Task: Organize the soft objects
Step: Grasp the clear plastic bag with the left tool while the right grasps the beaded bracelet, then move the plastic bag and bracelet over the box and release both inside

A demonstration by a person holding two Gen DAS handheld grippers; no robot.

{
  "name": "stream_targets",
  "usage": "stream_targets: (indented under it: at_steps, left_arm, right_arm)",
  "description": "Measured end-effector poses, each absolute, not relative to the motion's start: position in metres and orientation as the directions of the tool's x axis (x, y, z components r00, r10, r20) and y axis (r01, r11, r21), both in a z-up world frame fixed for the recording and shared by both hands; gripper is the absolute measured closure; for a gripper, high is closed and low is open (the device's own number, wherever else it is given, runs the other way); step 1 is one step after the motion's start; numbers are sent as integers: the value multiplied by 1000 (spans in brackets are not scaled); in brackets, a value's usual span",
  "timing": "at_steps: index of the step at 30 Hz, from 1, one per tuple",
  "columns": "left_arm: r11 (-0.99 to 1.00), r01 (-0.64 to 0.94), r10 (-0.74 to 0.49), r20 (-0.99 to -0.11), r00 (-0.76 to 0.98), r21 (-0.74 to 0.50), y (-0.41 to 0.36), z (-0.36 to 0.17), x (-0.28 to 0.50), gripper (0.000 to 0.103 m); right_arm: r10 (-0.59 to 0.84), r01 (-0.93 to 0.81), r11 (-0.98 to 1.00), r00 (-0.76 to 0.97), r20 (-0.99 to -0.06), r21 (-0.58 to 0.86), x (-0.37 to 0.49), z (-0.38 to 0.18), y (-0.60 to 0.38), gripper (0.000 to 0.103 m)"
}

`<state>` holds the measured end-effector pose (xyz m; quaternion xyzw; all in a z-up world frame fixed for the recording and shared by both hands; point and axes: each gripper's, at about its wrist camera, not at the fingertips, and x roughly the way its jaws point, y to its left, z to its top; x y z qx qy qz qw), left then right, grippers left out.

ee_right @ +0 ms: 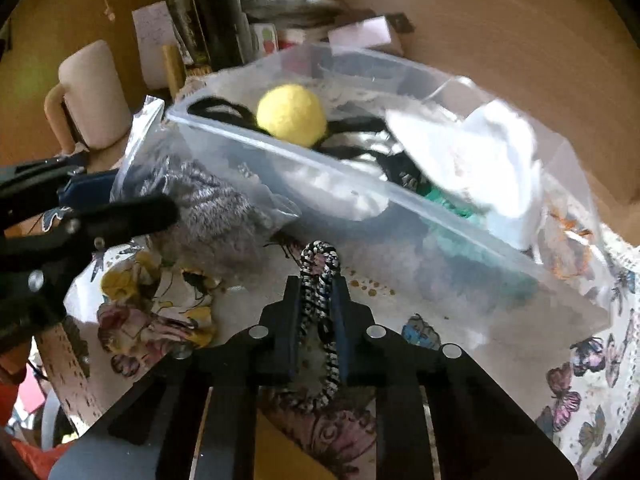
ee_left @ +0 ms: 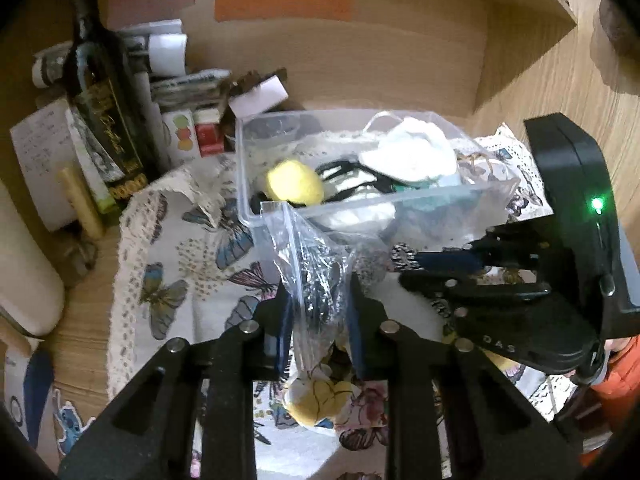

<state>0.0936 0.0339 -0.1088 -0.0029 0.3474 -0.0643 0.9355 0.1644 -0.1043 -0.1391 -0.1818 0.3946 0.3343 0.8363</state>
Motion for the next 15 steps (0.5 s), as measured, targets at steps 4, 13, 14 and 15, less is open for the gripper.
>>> stream_targets:
  at_steps: [4, 13, 14, 15]
  left_arm:
    - [992, 113, -120, -616, 779, -51, 36, -93, 85, 80]
    - [989, 128, -151, -517, 843, -79, 39, -51, 80, 80]
    - [988, 130, -152, -506, 849, -78, 39, -47, 79, 80]
    - [988, 131, -151, -488, 859, -76, 38, -42, 79, 80]
  right_arm:
    - [446, -683, 730, 510, -736, -30, 152, -122, -122, 90]
    - [514, -623, 782, 626, -587, 20, 131, -59, -168, 90]
    - [516, -619, 785, 635, -575, 21, 132, -54, -172, 90]
    - [518, -613, 790, 648, -559, 22, 131, -48, -176, 90]
